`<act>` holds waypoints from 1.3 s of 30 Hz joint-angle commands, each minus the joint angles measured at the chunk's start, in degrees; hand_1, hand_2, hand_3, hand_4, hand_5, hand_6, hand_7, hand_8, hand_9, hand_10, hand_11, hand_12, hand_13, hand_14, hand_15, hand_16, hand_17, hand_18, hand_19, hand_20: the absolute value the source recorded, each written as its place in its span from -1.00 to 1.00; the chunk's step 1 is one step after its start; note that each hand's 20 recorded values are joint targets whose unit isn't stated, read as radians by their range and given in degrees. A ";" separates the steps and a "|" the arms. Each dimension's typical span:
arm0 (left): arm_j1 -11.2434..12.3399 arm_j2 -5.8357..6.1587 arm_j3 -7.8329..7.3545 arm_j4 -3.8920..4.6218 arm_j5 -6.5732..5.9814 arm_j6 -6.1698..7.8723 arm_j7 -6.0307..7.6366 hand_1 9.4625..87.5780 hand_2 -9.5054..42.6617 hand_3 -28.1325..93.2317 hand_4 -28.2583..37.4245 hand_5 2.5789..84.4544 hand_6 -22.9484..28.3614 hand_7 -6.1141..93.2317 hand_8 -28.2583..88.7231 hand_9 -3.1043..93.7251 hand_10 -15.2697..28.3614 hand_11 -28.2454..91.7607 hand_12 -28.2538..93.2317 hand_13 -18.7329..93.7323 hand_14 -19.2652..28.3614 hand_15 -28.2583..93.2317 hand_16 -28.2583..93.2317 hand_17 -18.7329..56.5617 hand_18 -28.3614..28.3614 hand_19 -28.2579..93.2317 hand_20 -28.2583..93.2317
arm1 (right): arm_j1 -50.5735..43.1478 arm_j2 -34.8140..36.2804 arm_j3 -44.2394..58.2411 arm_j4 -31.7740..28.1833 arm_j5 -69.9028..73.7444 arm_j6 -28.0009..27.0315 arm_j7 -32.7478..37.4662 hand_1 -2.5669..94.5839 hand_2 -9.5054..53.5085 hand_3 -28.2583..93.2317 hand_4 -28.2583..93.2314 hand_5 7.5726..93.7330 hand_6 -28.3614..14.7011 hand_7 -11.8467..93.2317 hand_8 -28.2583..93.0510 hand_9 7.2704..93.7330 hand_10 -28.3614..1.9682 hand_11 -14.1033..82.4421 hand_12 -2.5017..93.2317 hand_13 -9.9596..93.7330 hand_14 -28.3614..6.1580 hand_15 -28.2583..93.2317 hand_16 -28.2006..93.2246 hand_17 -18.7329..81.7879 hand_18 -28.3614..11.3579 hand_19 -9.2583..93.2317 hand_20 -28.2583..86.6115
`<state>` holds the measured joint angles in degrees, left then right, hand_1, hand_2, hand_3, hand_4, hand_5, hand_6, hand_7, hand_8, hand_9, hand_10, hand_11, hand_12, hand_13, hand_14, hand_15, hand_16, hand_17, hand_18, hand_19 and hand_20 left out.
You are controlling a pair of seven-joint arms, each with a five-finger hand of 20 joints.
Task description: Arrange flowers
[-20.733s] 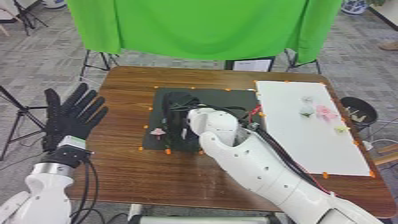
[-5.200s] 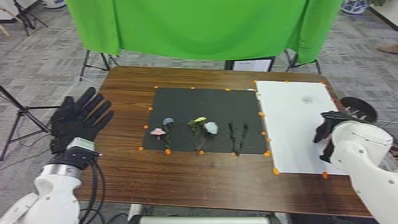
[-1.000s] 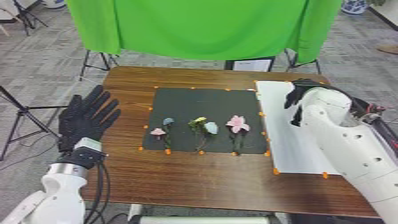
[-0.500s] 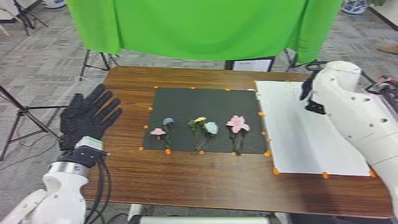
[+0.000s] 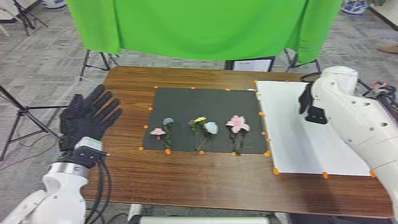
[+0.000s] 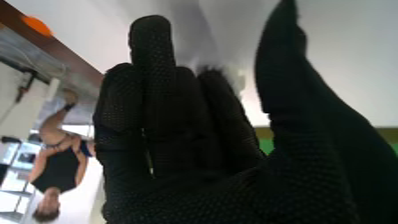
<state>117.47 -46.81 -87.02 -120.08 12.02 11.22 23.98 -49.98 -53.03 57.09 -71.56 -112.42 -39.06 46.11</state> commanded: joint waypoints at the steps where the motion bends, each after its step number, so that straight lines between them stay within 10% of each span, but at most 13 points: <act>1: 0.32 -0.90 -0.16 -0.18 0.14 -0.76 -0.81 -0.64 -0.10 0.63 -1.00 -0.10 0.22 -0.71 -0.63 -0.29 0.35 -0.30 -0.34 -0.30 0.48 -0.10 -0.61 -0.66 0.49 -0.07 -0.39 | -4.99 0.28 -0.44 -2.59 -4.46 6.36 -3.33 0.10 -0.82 0.70 -1.00 0.14 0.25 -0.47 -0.75 0.23 0.19 -0.43 -0.71 0.45 0.01 0.15 -0.13 0.06 -0.68 0.78 0.02; 8: 0.19 -1.12 -0.11 0.09 -0.44 -1.09 -1.22 -0.64 -0.10 0.63 -1.00 -0.10 0.23 -0.71 -0.63 -0.29 0.35 -0.30 -0.34 -0.30 0.48 -0.10 -0.61 -0.67 0.50 -0.07 -0.39 | -8.86 1.50 0.38 -5.84 -6.35 9.13 -5.04 0.25 -0.94 0.58 -1.00 0.54 0.32 -0.28 -0.53 0.76 0.27 -0.55 -0.29 0.57 0.18 0.08 0.05 0.11 -0.61 0.77 0.08; 20: 0.84 -1.16 -0.57 -0.03 -0.87 -1.26 -1.19 -0.64 -0.10 0.63 -1.00 -0.10 0.23 -0.71 -0.63 -0.29 0.35 -0.30 -0.34 -0.31 0.48 -0.10 -0.61 -0.67 0.50 -0.07 -0.39 | -14.40 5.88 3.84 -18.99 -11.44 24.48 -6.37 0.24 -1.00 0.66 -1.00 0.62 0.25 -0.22 -0.43 0.85 0.32 -0.55 -0.13 0.61 0.19 0.11 0.13 0.14 -0.62 0.79 0.12; 24: 0.58 -1.20 -0.37 0.09 -0.66 -1.51 -1.52 -0.65 -0.10 0.63 -1.00 -0.10 0.23 -0.71 -0.63 -0.29 0.35 -0.30 -0.34 -0.31 0.48 -0.10 -0.61 -0.67 0.50 -0.07 -0.39 | -13.42 4.96 4.59 -18.16 -9.50 18.21 -5.65 0.21 -1.00 0.64 -1.00 0.46 0.23 -0.19 -0.49 0.72 0.27 -0.54 -0.15 0.56 0.23 0.14 0.13 0.13 -0.61 0.80 0.13; 33: 0.56 -1.21 -0.69 0.11 -0.54 -1.21 -1.98 -0.64 -0.10 0.63 -1.00 -0.10 0.23 -0.71 -0.63 -0.29 0.35 -0.30 -0.34 -0.30 0.48 -0.10 -0.61 -0.67 0.50 -0.07 -0.39 | -12.66 3.54 4.98 -13.63 -6.63 7.87 -3.98 0.04 -1.00 0.78 -1.00 -0.32 0.16 -0.52 -0.76 -0.30 0.00 -0.50 -0.79 0.34 -0.10 0.24 -0.15 0.05 -0.73 0.78 0.09; 39: 0.66 -1.37 -0.81 0.24 -0.60 -1.20 -2.10 -0.64 -0.10 0.63 -1.00 -0.10 0.22 -0.71 -0.63 -0.29 0.34 -0.30 -0.34 -0.30 0.48 -0.10 -0.61 -0.66 0.50 -0.07 -0.39 | -14.75 3.62 5.78 -12.47 -4.91 9.74 -5.87 0.07 -1.00 0.75 -1.00 -0.19 0.21 -0.49 -0.77 -0.18 0.17 -0.45 -0.80 0.35 -0.07 0.23 -0.18 0.05 -0.73 0.78 0.08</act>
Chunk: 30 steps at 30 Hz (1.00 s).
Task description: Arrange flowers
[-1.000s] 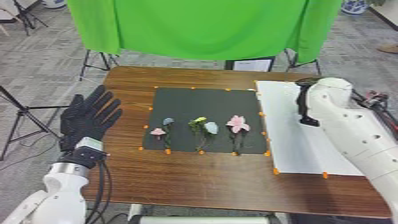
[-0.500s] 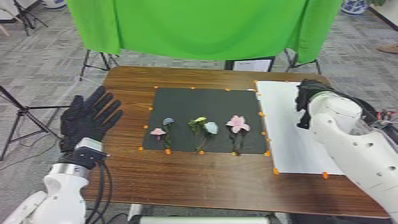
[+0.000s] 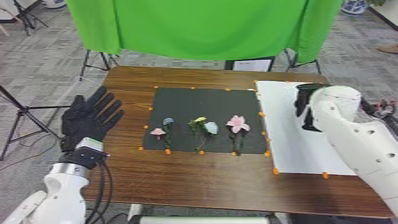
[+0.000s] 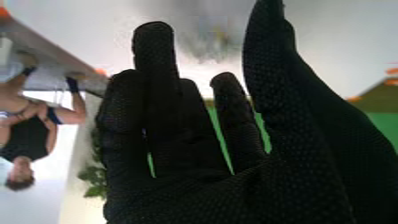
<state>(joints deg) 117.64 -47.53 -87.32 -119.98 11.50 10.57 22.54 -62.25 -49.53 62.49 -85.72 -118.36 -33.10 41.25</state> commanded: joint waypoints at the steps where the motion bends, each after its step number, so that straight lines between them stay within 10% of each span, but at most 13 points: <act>1: 0.53 -0.66 -0.44 0.21 -0.24 -0.46 -0.60 -0.64 -0.10 0.63 -1.00 -0.10 0.22 -0.71 -0.63 -0.29 0.34 -0.30 -0.34 -0.30 0.48 -0.10 -0.61 -0.66 0.50 -0.07 -0.39 | -2.86 0.15 0.36 1.71 0.85 4.46 -1.61 0.08 -1.00 0.73 -1.00 -0.17 0.22 -0.48 -0.77 -0.15 0.18 -0.45 -0.79 0.37 -0.04 0.20 -0.15 0.05 -0.72 0.78 0.08; 12: 0.65 -1.14 -0.19 0.29 -0.47 -0.62 -0.45 -0.64 -0.09 0.63 -1.00 -0.10 0.23 -0.71 -0.63 -0.29 0.35 -0.30 -0.34 -0.30 0.48 -0.10 -0.61 -0.66 0.49 -0.07 -0.39 | -7.93 1.27 -0.35 -0.29 -4.45 17.57 -10.64 0.25 -0.97 0.56 -1.00 0.54 0.44 -0.26 -0.60 0.66 0.39 -0.57 -0.45 0.60 0.26 0.04 0.09 0.11 -0.59 0.75 0.12; 19: 0.30 -1.07 -0.20 0.29 -0.33 -0.94 -0.17 -0.64 -0.10 0.64 -1.00 -0.10 0.23 -0.71 -0.63 -0.29 0.35 -0.30 -0.34 -0.30 0.48 -0.10 -0.61 -0.67 0.50 -0.07 -0.39 | -20.32 2.93 6.76 -15.91 -6.92 27.15 -8.63 0.24 -0.99 0.59 -1.00 0.58 0.43 -0.21 -0.57 0.74 0.40 -0.60 -0.39 0.62 0.30 0.03 0.12 0.13 -0.58 0.75 0.13; 30: 1.62 -1.28 -1.58 -0.01 -0.57 -0.28 -0.05 -0.64 -0.10 0.64 -1.00 -0.10 0.22 -0.71 -0.63 -0.29 0.33 -0.30 -0.34 -0.30 0.48 -0.10 -0.61 -0.66 0.49 -0.07 -0.39 | -36.06 -3.88 11.60 -29.71 -9.59 23.61 -10.41 0.22 -0.99 0.62 -1.00 0.56 0.40 -0.23 -0.55 0.65 0.29 -0.57 -0.44 0.60 0.25 0.03 0.13 0.12 -0.59 0.74 0.13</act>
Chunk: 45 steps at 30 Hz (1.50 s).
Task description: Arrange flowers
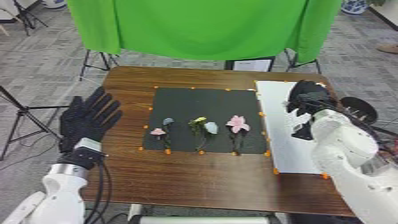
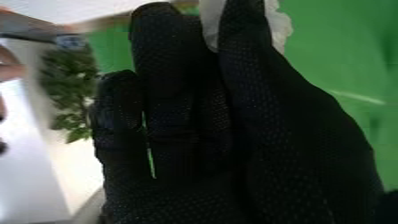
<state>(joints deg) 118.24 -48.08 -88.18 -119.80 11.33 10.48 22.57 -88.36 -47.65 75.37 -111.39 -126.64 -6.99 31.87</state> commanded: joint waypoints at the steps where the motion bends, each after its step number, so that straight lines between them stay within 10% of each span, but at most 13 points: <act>1: 0.65 -0.81 -0.70 0.03 -0.34 -0.37 -0.48 -0.64 -0.10 0.63 -1.00 -0.10 0.22 -0.71 -0.63 -0.29 0.33 -0.30 -0.34 -0.30 0.48 -0.10 -0.61 -0.66 0.50 -0.07 -0.39 | -10.37 -6.42 -1.12 -4.29 -0.44 -3.20 -0.54 0.22 -0.99 0.62 -1.00 0.55 0.40 -0.23 -0.56 0.64 0.29 -0.56 -0.44 0.60 0.25 0.03 0.12 0.11 -0.59 0.74 0.13; 18: -0.14 -0.06 0.42 0.05 -0.89 0.83 -0.90 -0.64 -0.09 0.63 -1.00 -0.11 0.22 -0.71 -0.63 -0.32 0.34 -0.30 -0.34 -0.31 0.47 -0.10 -0.61 -0.66 0.50 -0.07 -0.39 | -10.22 -9.88 -1.72 -4.38 2.04 -2.41 3.95 0.19 -0.98 0.62 -1.00 0.47 0.31 -0.26 -0.56 0.61 0.26 -0.51 -0.41 0.57 0.19 0.10 0.07 0.11 -0.61 0.76 0.13; 21: -0.06 -0.46 0.09 -0.75 -1.04 3.65 -2.05 -0.63 -0.07 0.63 -1.00 -0.10 0.22 -0.71 -0.63 -0.31 0.34 -0.30 -0.34 -0.31 0.48 -0.10 -0.61 -0.66 0.50 -0.07 -0.39 | -10.27 -10.58 -1.08 -5.29 5.21 -5.09 3.82 0.18 -0.98 0.61 -1.00 0.41 0.27 -0.28 -0.58 0.53 0.17 -0.45 -0.49 0.55 0.19 0.11 0.06 0.10 -0.60 0.76 0.12; 45: 0.98 0.31 -0.03 -1.09 -2.58 4.27 1.77 -0.58 -0.15 0.65 -1.00 -0.11 0.23 -0.69 -0.63 -0.30 0.35 -0.28 -0.35 -0.30 0.48 -0.07 -0.62 -0.67 0.50 -0.05 -0.40 | -8.57 -10.29 2.97 -10.69 7.05 -7.92 3.53 -0.08 -1.00 0.73 -1.00 0.13 0.16 -0.43 -0.75 0.12 -0.22 -0.48 -0.68 0.40 -0.07 0.21 -0.18 0.05 -0.63 0.73 0.06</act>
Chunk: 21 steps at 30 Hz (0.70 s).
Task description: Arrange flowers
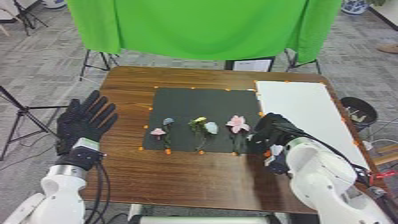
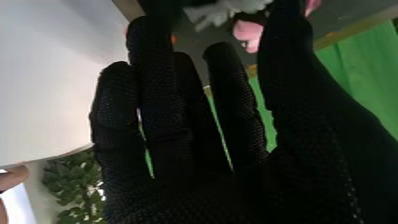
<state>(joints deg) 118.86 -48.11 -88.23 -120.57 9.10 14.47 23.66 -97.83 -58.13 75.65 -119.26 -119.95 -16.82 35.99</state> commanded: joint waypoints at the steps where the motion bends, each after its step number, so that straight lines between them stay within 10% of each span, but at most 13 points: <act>1: 0.39 0.35 -0.03 -0.31 -0.31 0.27 0.64 -0.59 -0.15 0.65 -1.00 -0.11 0.23 -0.69 -0.64 -0.30 0.36 -0.28 -0.35 -0.30 0.48 -0.07 -0.62 -0.67 0.50 -0.05 -0.40 | 0.88 0.69 2.50 -2.42 0.13 6.24 -1.48 -0.09 -1.00 0.73 -0.99 0.13 0.16 -0.43 -0.74 0.12 -0.22 -0.48 -0.68 0.40 -0.07 0.21 -0.18 0.05 -0.63 0.73 0.06; 4: 0.82 0.48 -0.31 -0.40 -0.32 0.26 0.86 -0.59 -0.14 0.64 -1.00 -0.11 0.24 -0.69 -0.64 -0.30 0.36 -0.28 -0.35 -0.30 0.47 -0.08 -0.62 -0.67 0.50 -0.05 -0.40 | 0.96 1.62 1.75 1.49 10.82 27.22 -8.61 -0.21 -0.80 0.74 -0.97 0.14 0.15 -0.43 -0.74 0.15 -0.23 -0.47 -0.67 0.40 -0.08 0.20 -0.19 0.05 -0.60 0.71 0.04; 15: 5.58 0.91 -5.94 -0.61 3.47 -0.85 0.25 -0.65 -0.09 0.64 -1.00 -0.11 0.23 -0.70 -0.64 -0.31 0.36 -0.30 -0.36 -0.31 0.44 -0.11 -0.63 -0.67 0.50 -0.06 -0.40 | -1.76 -1.04 11.20 3.94 51.64 27.38 -29.98 -0.75 -0.33 0.75 -1.00 -0.22 0.16 -0.50 -0.72 -0.16 -0.22 -0.59 -0.67 -0.11 -0.34 -0.20 -0.23 -0.24 -0.45 -0.13 -0.15; 21: 4.13 1.35 -5.65 0.01 3.56 -0.92 1.38 -0.66 -0.09 0.64 -1.00 -0.12 0.22 -0.72 -0.64 -0.32 0.34 -0.32 -0.37 -0.31 0.39 -0.15 -0.63 -0.67 0.50 -0.06 -0.40 | -3.62 -1.14 13.00 2.38 64.44 25.43 -32.97 -0.85 -0.33 0.74 -1.00 -0.30 0.16 -0.57 -0.70 -0.27 -0.08 -0.64 -0.70 -0.18 -0.36 -0.33 -0.21 -0.28 -0.47 -0.27 -0.14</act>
<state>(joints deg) 123.96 -46.92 -94.26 -120.99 12.33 14.28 24.17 -98.89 -58.77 87.66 -114.89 -81.33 11.47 6.01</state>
